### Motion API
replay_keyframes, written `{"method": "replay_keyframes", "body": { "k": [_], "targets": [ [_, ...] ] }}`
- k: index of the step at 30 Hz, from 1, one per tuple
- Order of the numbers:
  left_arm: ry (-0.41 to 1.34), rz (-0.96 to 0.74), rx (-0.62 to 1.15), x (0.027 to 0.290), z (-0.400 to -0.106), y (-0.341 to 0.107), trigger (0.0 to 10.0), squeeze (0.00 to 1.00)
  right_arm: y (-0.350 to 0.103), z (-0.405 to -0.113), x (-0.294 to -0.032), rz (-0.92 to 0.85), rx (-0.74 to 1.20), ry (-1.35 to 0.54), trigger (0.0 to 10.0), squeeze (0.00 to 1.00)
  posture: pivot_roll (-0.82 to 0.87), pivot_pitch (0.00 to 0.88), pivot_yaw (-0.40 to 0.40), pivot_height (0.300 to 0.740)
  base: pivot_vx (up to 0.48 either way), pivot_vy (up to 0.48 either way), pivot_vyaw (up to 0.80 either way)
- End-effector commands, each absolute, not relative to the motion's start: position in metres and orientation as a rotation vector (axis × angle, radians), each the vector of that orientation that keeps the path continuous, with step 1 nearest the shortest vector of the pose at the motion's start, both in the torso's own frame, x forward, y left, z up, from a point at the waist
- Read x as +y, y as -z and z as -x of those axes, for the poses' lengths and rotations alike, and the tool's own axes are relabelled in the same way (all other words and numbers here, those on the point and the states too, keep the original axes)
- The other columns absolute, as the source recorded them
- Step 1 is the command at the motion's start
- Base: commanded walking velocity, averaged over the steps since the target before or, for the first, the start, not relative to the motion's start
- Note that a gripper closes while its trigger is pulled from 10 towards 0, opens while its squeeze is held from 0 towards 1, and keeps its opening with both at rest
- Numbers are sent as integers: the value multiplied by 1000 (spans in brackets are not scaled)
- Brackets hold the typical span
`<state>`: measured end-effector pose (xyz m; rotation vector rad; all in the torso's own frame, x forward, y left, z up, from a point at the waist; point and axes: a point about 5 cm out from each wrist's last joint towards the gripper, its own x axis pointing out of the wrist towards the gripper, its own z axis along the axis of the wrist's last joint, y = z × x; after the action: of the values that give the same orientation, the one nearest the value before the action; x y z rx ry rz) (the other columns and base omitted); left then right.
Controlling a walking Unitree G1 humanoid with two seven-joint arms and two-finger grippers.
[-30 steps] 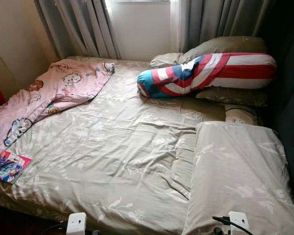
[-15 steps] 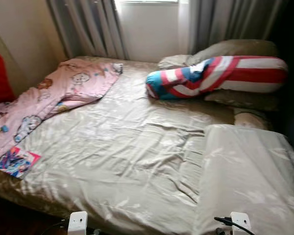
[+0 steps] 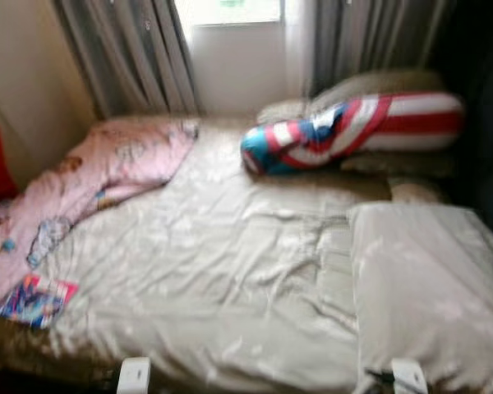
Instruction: Clean up the room
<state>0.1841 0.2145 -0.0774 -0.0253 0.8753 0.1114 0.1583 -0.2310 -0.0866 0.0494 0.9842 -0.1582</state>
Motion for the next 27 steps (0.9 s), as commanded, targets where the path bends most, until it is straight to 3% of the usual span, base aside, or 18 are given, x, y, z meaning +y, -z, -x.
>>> {"method": "replay_keyframes", "body": {
  "k": [1,27],
  "targets": [
    [-141,12,896,226,-177,79,10000,0,86,-166,-220,-59,972,127,10000,0,-87,0,40,740,0,480,0],
    [-141,4,899,226,-178,78,10000,0,86,-166,-218,-55,974,113,10000,0,-82,0,42,740,0,477,0]
  ]
}}
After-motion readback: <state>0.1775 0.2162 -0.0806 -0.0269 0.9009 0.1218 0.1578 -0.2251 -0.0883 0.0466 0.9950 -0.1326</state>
